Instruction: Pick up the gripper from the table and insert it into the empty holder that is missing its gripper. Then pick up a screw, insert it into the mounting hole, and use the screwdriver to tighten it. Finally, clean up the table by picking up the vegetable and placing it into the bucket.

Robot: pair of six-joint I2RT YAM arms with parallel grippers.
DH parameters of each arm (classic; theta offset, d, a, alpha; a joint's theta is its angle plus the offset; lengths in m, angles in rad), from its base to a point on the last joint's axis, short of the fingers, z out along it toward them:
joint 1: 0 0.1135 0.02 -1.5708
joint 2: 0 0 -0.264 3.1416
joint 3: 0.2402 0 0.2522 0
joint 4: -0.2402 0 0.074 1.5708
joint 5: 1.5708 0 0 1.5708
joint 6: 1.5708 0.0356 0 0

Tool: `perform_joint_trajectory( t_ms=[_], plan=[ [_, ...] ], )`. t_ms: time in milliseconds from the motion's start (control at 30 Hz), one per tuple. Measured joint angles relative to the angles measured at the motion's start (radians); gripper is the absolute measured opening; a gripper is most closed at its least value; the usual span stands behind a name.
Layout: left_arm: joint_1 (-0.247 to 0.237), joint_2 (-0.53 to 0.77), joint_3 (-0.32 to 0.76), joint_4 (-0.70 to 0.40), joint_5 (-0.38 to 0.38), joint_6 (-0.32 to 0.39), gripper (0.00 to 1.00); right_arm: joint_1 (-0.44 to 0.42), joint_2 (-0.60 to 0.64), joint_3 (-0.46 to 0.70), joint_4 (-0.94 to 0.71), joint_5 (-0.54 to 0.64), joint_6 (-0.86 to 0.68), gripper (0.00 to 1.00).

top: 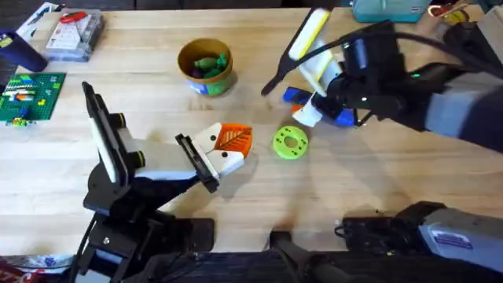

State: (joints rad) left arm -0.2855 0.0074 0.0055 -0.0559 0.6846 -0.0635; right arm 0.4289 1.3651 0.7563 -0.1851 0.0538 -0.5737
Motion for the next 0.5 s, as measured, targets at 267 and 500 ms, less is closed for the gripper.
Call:
perform_joint_trajectory(
  t_ms=[267, 500],
  plan=[
    [0.000, 0.000, 0.000, 0.000, 0.000, 0.000, 0.011, 0.000, -0.312, 0.002, -0.044, -0.158, 0.236, 0.996],
    [0.000, 0.000, 0.000, 0.000, 0.000, 0.000, 0.011, 0.000, -0.517, 0.002, -0.150, -0.225, 0.432, 0.996]
  ],
)
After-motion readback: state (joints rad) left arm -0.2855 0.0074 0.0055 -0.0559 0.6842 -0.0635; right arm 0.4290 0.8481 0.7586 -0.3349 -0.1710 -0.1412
